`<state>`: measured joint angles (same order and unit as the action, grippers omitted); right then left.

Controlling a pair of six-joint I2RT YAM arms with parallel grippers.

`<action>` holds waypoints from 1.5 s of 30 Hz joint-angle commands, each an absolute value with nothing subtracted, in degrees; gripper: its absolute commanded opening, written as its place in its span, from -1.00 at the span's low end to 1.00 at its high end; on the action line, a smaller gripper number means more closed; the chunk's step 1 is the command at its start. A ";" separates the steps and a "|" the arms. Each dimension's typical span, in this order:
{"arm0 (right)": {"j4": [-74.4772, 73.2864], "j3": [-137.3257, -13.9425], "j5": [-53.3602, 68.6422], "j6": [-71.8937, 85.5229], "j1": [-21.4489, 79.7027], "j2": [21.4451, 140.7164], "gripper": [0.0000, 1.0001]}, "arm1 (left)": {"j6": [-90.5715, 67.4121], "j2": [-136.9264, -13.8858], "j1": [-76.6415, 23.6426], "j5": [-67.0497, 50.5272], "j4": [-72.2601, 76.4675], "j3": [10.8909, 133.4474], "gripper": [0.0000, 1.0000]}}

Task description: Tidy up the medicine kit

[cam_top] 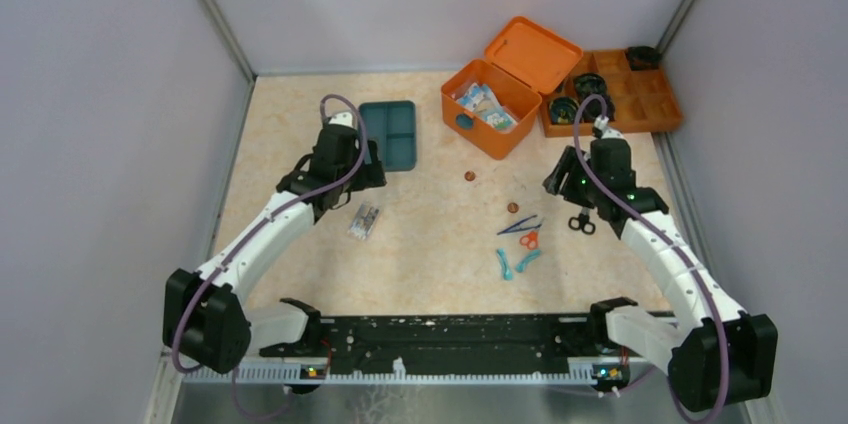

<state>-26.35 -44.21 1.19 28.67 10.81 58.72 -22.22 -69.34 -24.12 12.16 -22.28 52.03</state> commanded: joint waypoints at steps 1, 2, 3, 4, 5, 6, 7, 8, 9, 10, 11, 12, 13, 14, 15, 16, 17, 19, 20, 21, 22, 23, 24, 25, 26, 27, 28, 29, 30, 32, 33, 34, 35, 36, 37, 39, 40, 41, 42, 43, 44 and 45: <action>-27.67 -45.44 -2.73 30.84 10.81 57.40 0.19 | -19.55 -71.72 -24.17 12.59 -23.96 54.23 0.87; -27.83 -45.30 -2.78 31.31 10.81 57.59 0.20 | -19.24 -72.29 -24.17 12.62 -24.30 54.55 0.88; -27.93 -45.12 -2.81 31.90 10.76 57.73 0.22 | -18.86 -72.72 -24.11 12.57 -24.48 54.85 0.88; -28.08 -45.01 -2.89 32.61 10.78 57.91 0.23 | -18.19 -73.15 -24.11 12.43 -24.59 54.97 0.88; -28.04 -44.98 -2.90 33.26 10.78 58.12 0.24 | -17.41 -73.39 -24.09 12.28 -24.53 55.09 0.89; -28.04 -44.99 -2.90 33.96 10.76 58.30 0.25 | -16.61 -73.77 -24.08 12.15 -24.54 55.29 0.89; -27.97 -45.06 -2.90 35.00 10.80 58.56 0.26 | -15.67 -74.01 -24.08 12.13 -24.57 55.55 0.89; -27.77 -45.16 -2.79 35.73 10.80 58.69 0.27 | -14.70 -74.27 -24.02 12.13 -24.68 55.69 0.89; -27.46 -45.25 -2.55 36.50 10.82 58.81 0.28 | -13.74 -74.41 -23.97 12.27 -24.67 55.80 0.89; -26.94 -45.34 -2.14 37.16 10.77 58.88 0.29 | -12.97 -74.54 -23.99 12.67 -24.63 55.70 0.90; -26.40 -45.43 -1.89 37.91 10.76 58.96 0.29 | -12.59 -74.45 -23.97 13.27 -24.34 55.49 0.90; -25.96 -45.48 -1.80 38.80 10.80 58.91 0.29 | -12.60 -74.44 -23.91 13.66 -24.31 55.39 0.90; -25.58 -45.52 -2.07 39.78 10.81 58.97 0.29 | -12.77 -74.32 -23.91 13.52 -24.37 55.37 0.90; -25.36 -45.59 -2.46 40.91 10.81 59.05 0.29 | -12.75 -74.16 -23.91 12.66 -24.17 55.21 0.90; -25.29 -45.73 -3.06 42.15 10.81 59.13 0.29 | -12.85 -74.03 -23.91 12.28 -23.85 54.93 0.90; -25.35 -45.89 -3.73 43.47 10.79 59.21 0.29 | -12.91 -73.89 -23.86 12.10 -23.66 54.71 0.90; -25.52 -46.14 -4.19 44.41 10.81 59.38 0.29 | -12.92 -73.90 -23.90 12.17 -23.75 54.67 0.90; -25.97 -46.67 -4.52 45.64 10.79 59.71 0.29 | -12.92 -73.75 -23.91 12.58 -23.77 54.75 0.90; -26.42 -47.05 -4.83 46.15 10.81 59.80 0.29 | -12.92 -73.79 -23.91 12.60 -23.81 54.87 0.90; -27.03 -47.36 -5.28 46.41 10.77 59.86 0.29 | -12.92 -73.84 -23.86 12.58 -23.74 54.89 0.90; -27.55 -48.03 -5.90 45.98 10.81 59.81 0.29 | -12.92 -73.90 -23.81 12.65 -23.81 54.99 0.90; -28.72 -48.95 -7.09 45.01 10.81 59.96 0.29 | -12.92 -73.98 -23.82 12.73 -23.87 55.14 0.90; -30.53 -50.18 -8.46 43.67 10.81 60.31 0.29 | -12.92 -74.00 -23.77 12.94 -23.95 55.23 0.90; -32.50 -51.97 -9.71 42.31 10.46 60.93 0.29 | -12.92 -74.08 -23.74 13.11 -24.07 55.28 0.90; -34.44 -53.71 -10.06 40.69 9.92 61.95 0.30 | -12.95 -74.09 -23.65 13.22 -24.10 55.29 0.90; -36.00 -55.39 -10.09 39.33 9.26 63.42 0.30 | -12.88 -74.04 -23.64 13.26 -24.10 55.28 0.90; -37.32 -56.86 -9.75 38.07 8.52 64.40 0.31 | -12.85 -74.16 -23.64 13.35 -24.24 55.28 0.90; -38.14 -57.96 -8.99 36.97 7.81 65.37 0.32 | -12.83 -74.18 -23.64 13.29 -24.19 55.28 0.90; -38.52 -58.83 -7.78 35.74 7.04 66.10 0.33 | -12.83 -74.26 -23.64 13.35 -24.24 55.36 0.90; -38.41 -59.97 -4.52 34.50 5.71 67.61 0.35 | -12.83 -74.43 -23.58 13.48 -24.25 55.37 0.90; -37.96 -60.67 -2.82 33.82 5.64 68.43 0.35 | -12.76 -74.55 -23.49 13.59 -24.30 55.45 0.90; -37.51 -61.48 -0.88 33.34 5.70 69.55 0.35 | -12.75 -74.72 -23.55 13.67 -24.36 55.58 0.90; -37.23 -62.64 1.13 33.03 5.70 70.91 0.35 | -12.70 -74.92 -23.51 13.77 -24.53 55.67 0.90; -37.11 -63.81 3.40 32.75 5.71 72.25 0.35 | -12.66 -75.11 -23.55 13.83 -24.62 55.78 0.90; -37.09 -65.09 5.24 32.58 5.90 73.61 0.35 | -12.66 -75.34 -23.55 13.81 -24.64 55.87 0.90; -37.09 -67.09 6.10 32.18 7.54 75.29 0.36 | -12.53 -76.04 -23.47 13.74 -24.21 56.17 0.90; -36.98 -67.89 5.94 31.95 8.50 75.82 0.36 | -12.22 -76.66 -23.39 13.45 -23.85 56.58 0.90; -36.71 -68.21 6.07 31.60 9.43 76.14 0.36 | -11.83 -77.54 -23.38 13.10 -23.62 57.41 0.90; -36.35 -68.34 6.48 31.00 10.23 76.45 0.36 | -11.52 -78.84 -23.38 12.95 -23.75 58.56 0.89; -36.09 -68.23 7.12 30.43 10.90 76.64 0.36 | -11.29 -80.33 -23.38 12.88 -24.23 60.39 0.88; -35.93 -67.89 7.47 29.85 11.62 76.74 0.36 | -11.26 -82.08 -23.38 12.81 -25.05 63.37 0.87; -35.55 -66.81 7.55 29.27 12.23 76.58 0.36 | -11.25 -84.03 -23.30 12.58 -25.83 65.49 0.85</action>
